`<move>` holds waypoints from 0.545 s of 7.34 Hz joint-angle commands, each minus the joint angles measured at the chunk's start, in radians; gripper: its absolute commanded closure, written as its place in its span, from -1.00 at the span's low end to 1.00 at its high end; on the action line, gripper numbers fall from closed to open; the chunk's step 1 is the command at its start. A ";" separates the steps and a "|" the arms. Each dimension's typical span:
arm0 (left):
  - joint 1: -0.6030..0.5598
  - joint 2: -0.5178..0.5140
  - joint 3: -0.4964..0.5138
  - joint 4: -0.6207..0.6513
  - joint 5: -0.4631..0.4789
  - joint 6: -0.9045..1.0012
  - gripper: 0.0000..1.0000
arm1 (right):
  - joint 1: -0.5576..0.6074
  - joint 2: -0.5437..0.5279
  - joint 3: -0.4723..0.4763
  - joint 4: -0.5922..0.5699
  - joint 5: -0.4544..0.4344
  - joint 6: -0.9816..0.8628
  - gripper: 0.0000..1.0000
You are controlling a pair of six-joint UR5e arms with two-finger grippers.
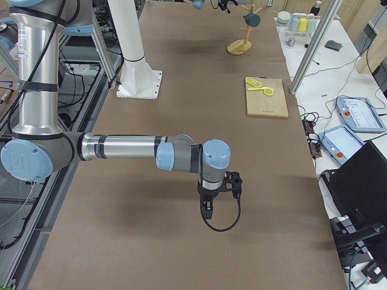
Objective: Hang cup on storage rack
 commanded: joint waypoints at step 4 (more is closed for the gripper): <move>-0.048 0.002 0.003 0.024 -0.032 0.006 -0.97 | 0.000 0.002 0.000 0.000 -0.001 0.000 -1.00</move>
